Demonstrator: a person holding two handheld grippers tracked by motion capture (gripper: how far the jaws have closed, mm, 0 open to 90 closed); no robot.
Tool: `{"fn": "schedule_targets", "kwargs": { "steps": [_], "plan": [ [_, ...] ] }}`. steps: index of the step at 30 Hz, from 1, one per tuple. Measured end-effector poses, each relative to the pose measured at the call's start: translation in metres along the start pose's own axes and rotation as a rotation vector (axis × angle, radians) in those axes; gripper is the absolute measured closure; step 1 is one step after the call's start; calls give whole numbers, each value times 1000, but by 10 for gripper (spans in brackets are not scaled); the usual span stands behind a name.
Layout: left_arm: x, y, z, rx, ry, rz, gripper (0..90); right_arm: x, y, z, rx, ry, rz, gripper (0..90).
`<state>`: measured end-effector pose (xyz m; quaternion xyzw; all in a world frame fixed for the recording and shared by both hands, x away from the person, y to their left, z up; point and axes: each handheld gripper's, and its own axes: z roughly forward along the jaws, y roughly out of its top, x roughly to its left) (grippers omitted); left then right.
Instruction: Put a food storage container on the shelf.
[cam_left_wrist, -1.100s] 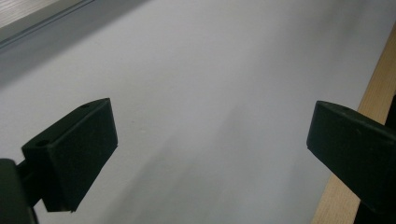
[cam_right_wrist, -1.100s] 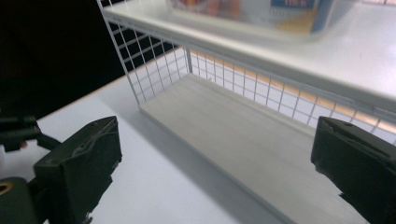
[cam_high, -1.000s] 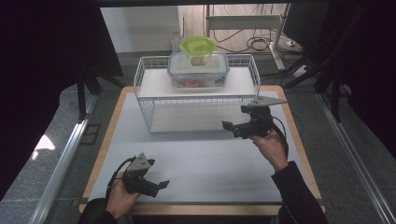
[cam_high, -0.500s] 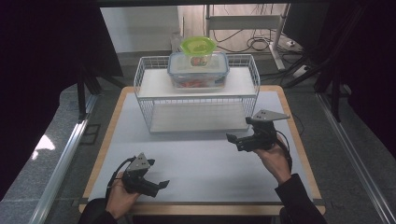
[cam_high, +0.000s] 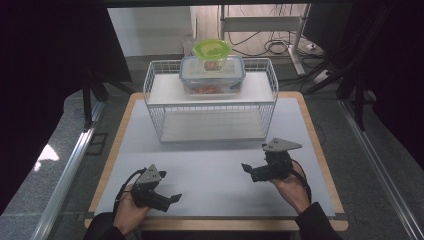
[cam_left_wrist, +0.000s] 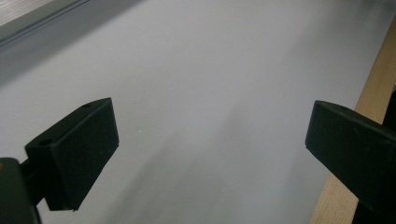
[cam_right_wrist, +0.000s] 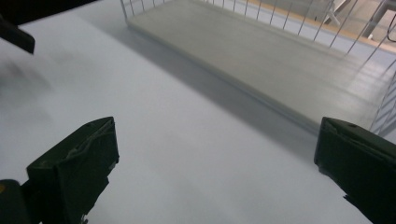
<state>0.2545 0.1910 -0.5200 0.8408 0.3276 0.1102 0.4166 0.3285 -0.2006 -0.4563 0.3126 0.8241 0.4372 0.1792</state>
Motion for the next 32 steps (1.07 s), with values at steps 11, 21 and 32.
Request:
{"fn": "schedule_targets", "kwargs": {
  "steps": [11, 21, 32],
  "plan": [
    [0, 0, 1, 1, -2, 0, 25, 7, -28, 2, 56, -20, -13, 0],
    [0, 0, 2, 11, -6, 4, 25, 12, -52, 14, 172, -21, -35, 0],
    [0, 0, 3, 16, -8, 4, 25, 14, -61, 22, 237, -28, -64, 0]
  ]
}}
